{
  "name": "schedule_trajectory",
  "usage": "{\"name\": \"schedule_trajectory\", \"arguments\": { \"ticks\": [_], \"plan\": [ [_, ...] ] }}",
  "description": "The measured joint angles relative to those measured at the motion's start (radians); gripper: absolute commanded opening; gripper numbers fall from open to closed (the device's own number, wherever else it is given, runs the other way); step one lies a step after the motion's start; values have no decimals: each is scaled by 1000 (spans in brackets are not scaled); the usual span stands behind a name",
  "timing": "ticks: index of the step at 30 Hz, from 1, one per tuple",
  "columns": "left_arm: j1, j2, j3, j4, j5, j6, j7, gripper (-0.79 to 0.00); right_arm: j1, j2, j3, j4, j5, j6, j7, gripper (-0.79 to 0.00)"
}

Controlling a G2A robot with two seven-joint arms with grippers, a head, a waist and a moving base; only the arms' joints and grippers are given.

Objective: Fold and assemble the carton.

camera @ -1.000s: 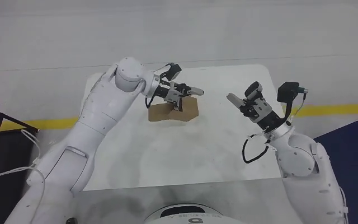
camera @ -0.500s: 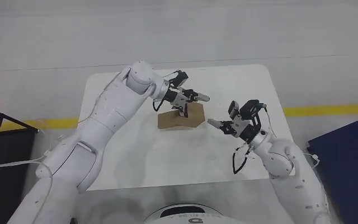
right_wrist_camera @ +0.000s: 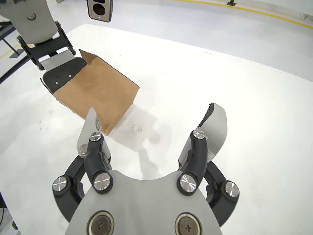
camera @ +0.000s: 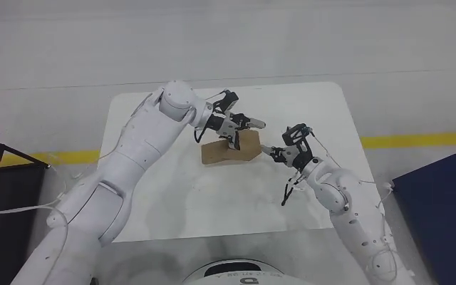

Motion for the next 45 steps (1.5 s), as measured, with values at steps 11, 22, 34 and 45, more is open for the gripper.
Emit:
{"name": "schedule_trajectory", "arguments": {
  "ticks": [11,22,34,45],
  "plan": [
    [10,3,-14,-17,1,6,-2,0,32,-4,-36,39,-29,14,20,-80],
    [13,0,-16,-17,6,15,-2,0,48,-11,-85,81,-25,10,19,-89],
    [1,-18,15,36,24,40,-6,0,53,-15,-113,137,4,-8,-3,-89],
    [-34,-48,55,70,43,55,-5,0,43,-14,-109,157,28,-25,-26,-86]
  ]
}}
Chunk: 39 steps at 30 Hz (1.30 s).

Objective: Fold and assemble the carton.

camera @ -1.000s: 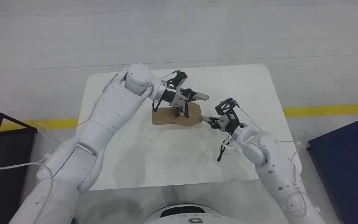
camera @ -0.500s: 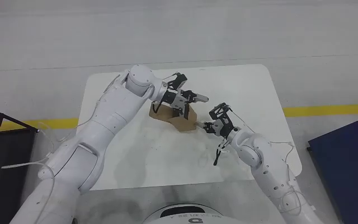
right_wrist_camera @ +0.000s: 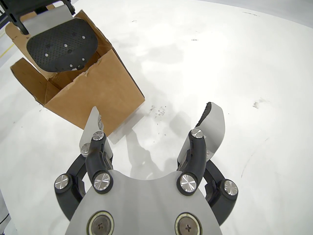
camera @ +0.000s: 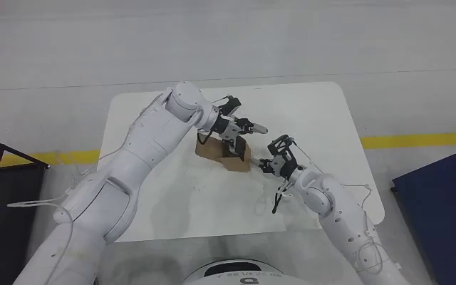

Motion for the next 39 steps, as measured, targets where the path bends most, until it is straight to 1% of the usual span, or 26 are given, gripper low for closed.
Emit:
{"name": "schedule_trajectory", "arguments": {
  "ticks": [4,8,9,12,14,15,16,18,19,20,21,22,24,25,28,31,34,37,39],
  "plan": [
    [-11,-1,-8,-13,0,2,-4,0,6,-1,-1,7,6,5,-2,-86],
    [-5,13,-50,-48,-32,-5,-20,0,18,-1,1,-1,1,21,6,-83],
    [0,19,-65,-60,-44,-6,-28,0,19,-1,4,-8,-1,25,7,-83],
    [30,48,-142,-106,-93,-28,-38,0,11,2,26,-49,8,35,0,-80],
    [71,78,-227,-143,-148,-63,-43,0,-5,6,53,-95,31,28,-14,-83],
    [96,92,-271,-162,-179,-79,-48,0,-13,8,66,-119,42,21,-19,-83],
    [134,111,-334,-188,-223,-101,-58,0,-24,10,84,-151,59,7,-27,-86],
    [205,141,-434,-233,-293,-127,-77,0,-38,14,106,-196,93,-28,-41,-83],
    [259,158,-499,-263,-338,-137,-88,0,-42,16,116,-216,120,-66,-48,-62],
    [300,171,-545,-285,-365,-142,-91,0,-42,18,120,-224,138,-102,-50,-43],
    [341,182,-588,-306,-386,-144,-91,0,-37,20,120,-227,152,-147,-50,-46],
    [395,195,-637,-332,-401,-145,-87,0,-28,21,115,-220,177,-213,-53,-58],
    [471,210,-694,-370,-414,-146,-76,0,-3,23,109,-185,214,-293,-49,-92],
    [518,216,-720,-392,-423,-148,-71,0,21,24,99,-158,208,-323,-31,-105],
    [618,225,-750,-439,-437,-157,-52,0,72,21,64,-98,167,-344,-8,-99],
    [693,228,-758,-470,-468,-165,-37,0,111,18,34,-52,160,-350,14,-86],
    [740,228,-750,-482,-476,-178,-16,0,144,15,5,-25,149,-365,40,-74],
    [758,228,-743,-489,-479,-190,-1,0,172,15,-17,-9,101,-366,57,-46],
    [763,229,-744,-493,-485,-194,7,0,186,14,-29,-4,68,-369,59,-55]
  ]
}}
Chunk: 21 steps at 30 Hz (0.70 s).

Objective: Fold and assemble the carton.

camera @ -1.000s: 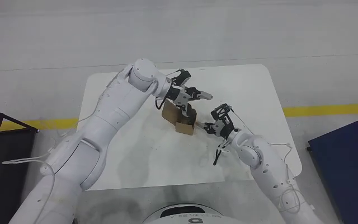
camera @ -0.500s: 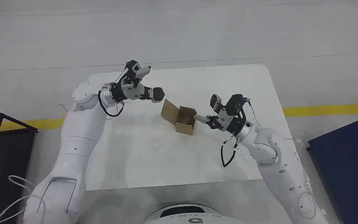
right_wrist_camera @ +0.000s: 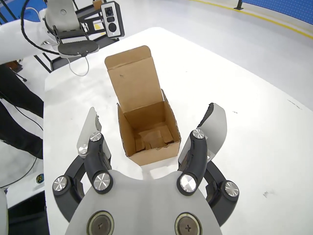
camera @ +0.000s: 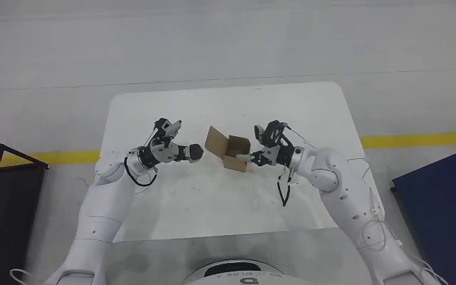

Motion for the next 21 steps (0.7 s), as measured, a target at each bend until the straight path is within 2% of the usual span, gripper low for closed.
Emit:
{"name": "schedule_trajectory", "arguments": {
  "ticks": [6,11,13,15,17,20,21],
  "plan": [
    [17,4,-4,-8,-7,-1,27,0,33,-2,-25,-2,-26,-21,-32,-92],
    [11,0,31,4,-4,-1,52,0,66,-7,-66,39,-51,-46,-30,-108],
    [4,-2,45,11,-4,-1,60,0,80,-7,-79,50,-90,-49,-28,-105],
    [-3,-3,54,18,-2,-1,65,0,89,-7,-90,53,-141,-46,-30,-139],
    [-9,-4,62,24,0,-2,67,0,95,-7,-101,57,-180,-47,-49,-212],
    [-17,-4,67,31,-2,-4,70,0,106,-6,-116,56,-226,-58,-59,-394],
    [-19,-4,67,32,-3,-4,70,0,108,-6,-119,53,-243,-59,-60,-419]
  ]
}}
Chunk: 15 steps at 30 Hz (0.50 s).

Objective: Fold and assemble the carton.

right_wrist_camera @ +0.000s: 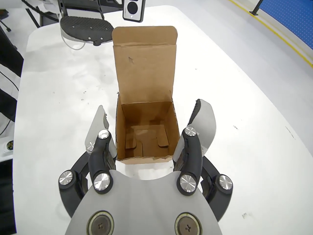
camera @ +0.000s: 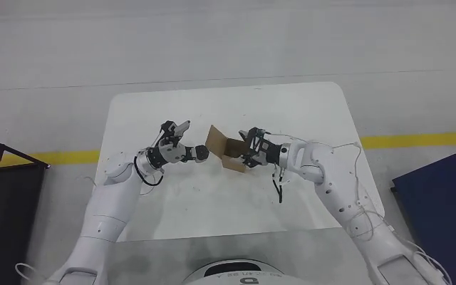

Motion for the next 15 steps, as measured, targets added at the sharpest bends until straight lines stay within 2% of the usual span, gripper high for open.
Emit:
{"name": "schedule_trajectory", "arguments": {
  "ticks": [8,15],
  "plan": [
    [-11,2,8,18,-7,-1,-4,0,-14,9,-22,-52,-174,20,-42,-449],
    [-23,2,17,37,-16,-7,-11,0,-17,10,-44,-51,-232,34,-56,-471]
  ]
}}
